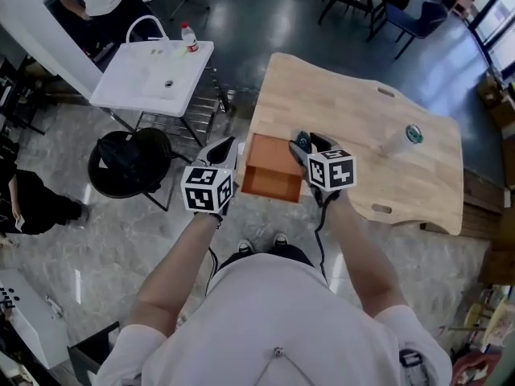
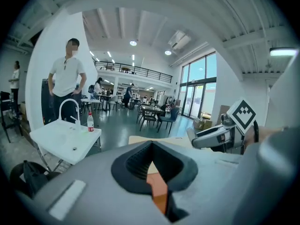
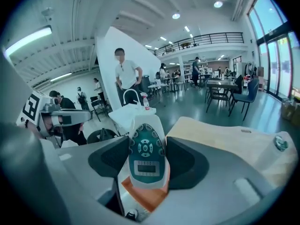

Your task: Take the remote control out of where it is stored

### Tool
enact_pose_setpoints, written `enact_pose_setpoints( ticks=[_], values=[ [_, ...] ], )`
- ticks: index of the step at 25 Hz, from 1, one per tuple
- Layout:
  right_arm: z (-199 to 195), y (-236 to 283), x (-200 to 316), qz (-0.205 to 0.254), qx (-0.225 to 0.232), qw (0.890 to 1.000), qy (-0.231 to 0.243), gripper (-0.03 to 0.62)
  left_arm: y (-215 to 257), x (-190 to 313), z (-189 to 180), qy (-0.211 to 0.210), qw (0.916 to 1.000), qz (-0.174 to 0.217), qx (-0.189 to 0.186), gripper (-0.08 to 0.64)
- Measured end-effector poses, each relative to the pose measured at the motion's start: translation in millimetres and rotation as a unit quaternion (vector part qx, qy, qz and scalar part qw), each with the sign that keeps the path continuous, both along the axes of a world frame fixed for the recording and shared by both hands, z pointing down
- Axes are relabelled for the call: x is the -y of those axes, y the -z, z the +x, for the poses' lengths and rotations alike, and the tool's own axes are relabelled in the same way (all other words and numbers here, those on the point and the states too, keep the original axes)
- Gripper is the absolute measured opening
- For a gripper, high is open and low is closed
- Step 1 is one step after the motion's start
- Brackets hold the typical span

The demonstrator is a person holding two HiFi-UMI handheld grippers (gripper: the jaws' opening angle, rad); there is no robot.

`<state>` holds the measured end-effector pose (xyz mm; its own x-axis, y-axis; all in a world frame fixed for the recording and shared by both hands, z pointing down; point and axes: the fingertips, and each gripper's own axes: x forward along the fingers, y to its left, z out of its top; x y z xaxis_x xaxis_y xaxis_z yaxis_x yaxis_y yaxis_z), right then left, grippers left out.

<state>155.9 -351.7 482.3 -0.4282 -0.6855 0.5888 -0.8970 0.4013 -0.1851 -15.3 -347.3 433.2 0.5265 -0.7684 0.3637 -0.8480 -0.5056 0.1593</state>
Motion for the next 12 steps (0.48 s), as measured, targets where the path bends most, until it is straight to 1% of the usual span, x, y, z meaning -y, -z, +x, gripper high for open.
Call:
enact_pose_setpoints(
  ticks=[3,6,12],
  values=[
    [7,33,4,0.027,0.017,0.999,-0.013,0.282,29,12,9,-0.005,0.9997,0.025,-0.006,0.000],
    [11,53,8,0.044,0.031,0.998,-0.022,0.282,48,20,16,-0.008,0.9991,0.041,-0.010,0.000],
    [15,75,12,0.064,0.038,0.997,-0.029,0.283,67,25,27,-0.014,0.9981,0.058,-0.014,0.000]
  ],
)
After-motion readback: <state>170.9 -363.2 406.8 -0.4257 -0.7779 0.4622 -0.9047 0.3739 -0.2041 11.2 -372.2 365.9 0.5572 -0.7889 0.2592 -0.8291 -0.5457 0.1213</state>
